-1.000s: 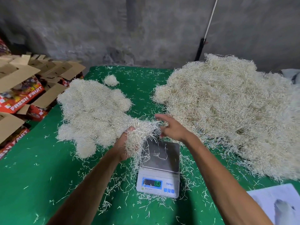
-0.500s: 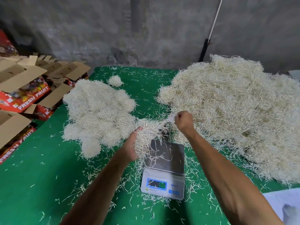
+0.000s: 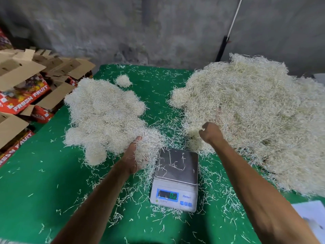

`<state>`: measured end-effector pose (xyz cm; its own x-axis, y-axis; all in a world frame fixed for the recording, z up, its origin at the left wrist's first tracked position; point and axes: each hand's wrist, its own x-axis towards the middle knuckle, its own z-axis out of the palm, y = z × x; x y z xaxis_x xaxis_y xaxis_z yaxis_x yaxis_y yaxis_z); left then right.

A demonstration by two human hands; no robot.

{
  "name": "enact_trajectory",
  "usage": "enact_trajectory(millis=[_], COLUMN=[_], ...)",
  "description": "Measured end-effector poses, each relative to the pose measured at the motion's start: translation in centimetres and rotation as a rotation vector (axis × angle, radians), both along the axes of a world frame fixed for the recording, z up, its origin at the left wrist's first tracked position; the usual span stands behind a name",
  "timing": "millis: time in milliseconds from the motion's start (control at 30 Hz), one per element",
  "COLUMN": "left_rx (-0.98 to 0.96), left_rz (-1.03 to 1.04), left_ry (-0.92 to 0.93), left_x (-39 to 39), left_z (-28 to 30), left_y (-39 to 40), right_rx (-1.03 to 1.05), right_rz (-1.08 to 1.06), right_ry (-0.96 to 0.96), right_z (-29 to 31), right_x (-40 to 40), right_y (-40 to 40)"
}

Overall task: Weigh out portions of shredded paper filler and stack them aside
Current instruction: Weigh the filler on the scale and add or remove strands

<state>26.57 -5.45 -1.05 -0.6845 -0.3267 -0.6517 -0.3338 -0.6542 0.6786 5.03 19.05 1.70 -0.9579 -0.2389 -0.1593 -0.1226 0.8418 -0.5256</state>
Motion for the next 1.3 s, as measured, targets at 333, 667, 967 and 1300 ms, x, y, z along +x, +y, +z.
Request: enact_trajectory(millis=[333,667,967,1300], left_rx=[-0.056,-0.622,-0.51,-0.619], left_rz=[-0.513,-0.354,-0.12,-0.111], left_ry=[0.212,0.187,0.006,0.011], left_x=[-2.7,-3.9,-0.7,1.6], left_z=[1.4,0.4,-4.1,-4.9], left_y=[4.9,6.7,6.3,6.1], right_rx=[-0.741,-0.583,-0.007,-0.054], right_rz=[0.318,0.004,0.301,0.33], right_ry=[-0.936,-0.298,0.414,-0.052], right_z=[1.1,1.2,1.5,-1.1], right_x=[7.7,9.9,10.6,13.4], right_y=[-2.6,-2.4,-1.6,2.5])
